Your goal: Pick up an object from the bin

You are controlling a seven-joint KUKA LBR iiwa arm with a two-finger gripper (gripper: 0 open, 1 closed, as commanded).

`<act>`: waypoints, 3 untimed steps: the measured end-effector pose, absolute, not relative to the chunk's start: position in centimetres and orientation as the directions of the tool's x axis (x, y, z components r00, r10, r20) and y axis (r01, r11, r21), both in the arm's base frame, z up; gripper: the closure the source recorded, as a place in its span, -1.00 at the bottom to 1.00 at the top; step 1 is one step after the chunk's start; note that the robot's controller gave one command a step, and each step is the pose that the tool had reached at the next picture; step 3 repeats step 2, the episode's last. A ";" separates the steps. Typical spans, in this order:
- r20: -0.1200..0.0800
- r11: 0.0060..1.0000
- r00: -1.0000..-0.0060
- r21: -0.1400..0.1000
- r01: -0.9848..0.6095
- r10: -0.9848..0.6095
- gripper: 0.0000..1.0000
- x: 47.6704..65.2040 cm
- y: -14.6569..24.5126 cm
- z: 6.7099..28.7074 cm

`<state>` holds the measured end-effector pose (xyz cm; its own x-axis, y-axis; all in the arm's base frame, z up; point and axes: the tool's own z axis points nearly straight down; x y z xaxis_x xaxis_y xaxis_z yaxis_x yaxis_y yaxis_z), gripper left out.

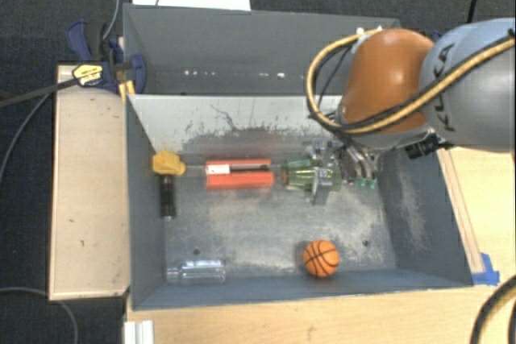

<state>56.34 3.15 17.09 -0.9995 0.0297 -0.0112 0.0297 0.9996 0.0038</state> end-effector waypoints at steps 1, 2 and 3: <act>-0.014 1.000 -0.999 0.004 0.029 0.029 1.00 56.4 3.2 17.7; -0.013 1.000 -0.999 0.004 0.029 0.029 1.00 56.4 3.1 18.1; -0.013 1.000 -0.999 0.004 0.029 0.029 1.00 56.4 3.1 18.1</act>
Offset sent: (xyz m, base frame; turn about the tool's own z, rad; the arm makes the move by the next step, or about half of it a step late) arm 0.0001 0.0001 0.0057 0.0000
